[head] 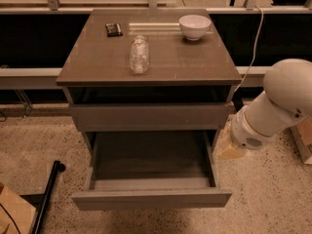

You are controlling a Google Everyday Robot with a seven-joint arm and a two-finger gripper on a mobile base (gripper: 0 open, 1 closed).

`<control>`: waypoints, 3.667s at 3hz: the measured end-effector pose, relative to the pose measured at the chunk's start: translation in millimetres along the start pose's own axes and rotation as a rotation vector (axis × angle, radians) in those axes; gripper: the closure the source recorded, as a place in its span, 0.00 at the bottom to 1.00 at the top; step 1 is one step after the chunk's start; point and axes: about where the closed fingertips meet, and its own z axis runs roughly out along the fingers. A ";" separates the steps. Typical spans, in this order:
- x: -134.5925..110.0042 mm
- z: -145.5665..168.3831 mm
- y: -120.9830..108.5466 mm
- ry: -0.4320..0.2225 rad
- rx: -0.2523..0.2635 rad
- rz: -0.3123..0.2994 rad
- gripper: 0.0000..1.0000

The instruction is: Close middle drawer

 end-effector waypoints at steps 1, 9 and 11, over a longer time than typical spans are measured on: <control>22.1 48.4 -2.1 -0.031 -0.010 0.055 1.00; 81.2 289.9 23.9 -0.021 -0.231 0.143 1.00; 85.2 310.8 21.8 -0.008 -0.251 0.152 1.00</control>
Offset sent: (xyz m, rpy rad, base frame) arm -0.0004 -0.0060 -0.0425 0.0299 0.0203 -0.0382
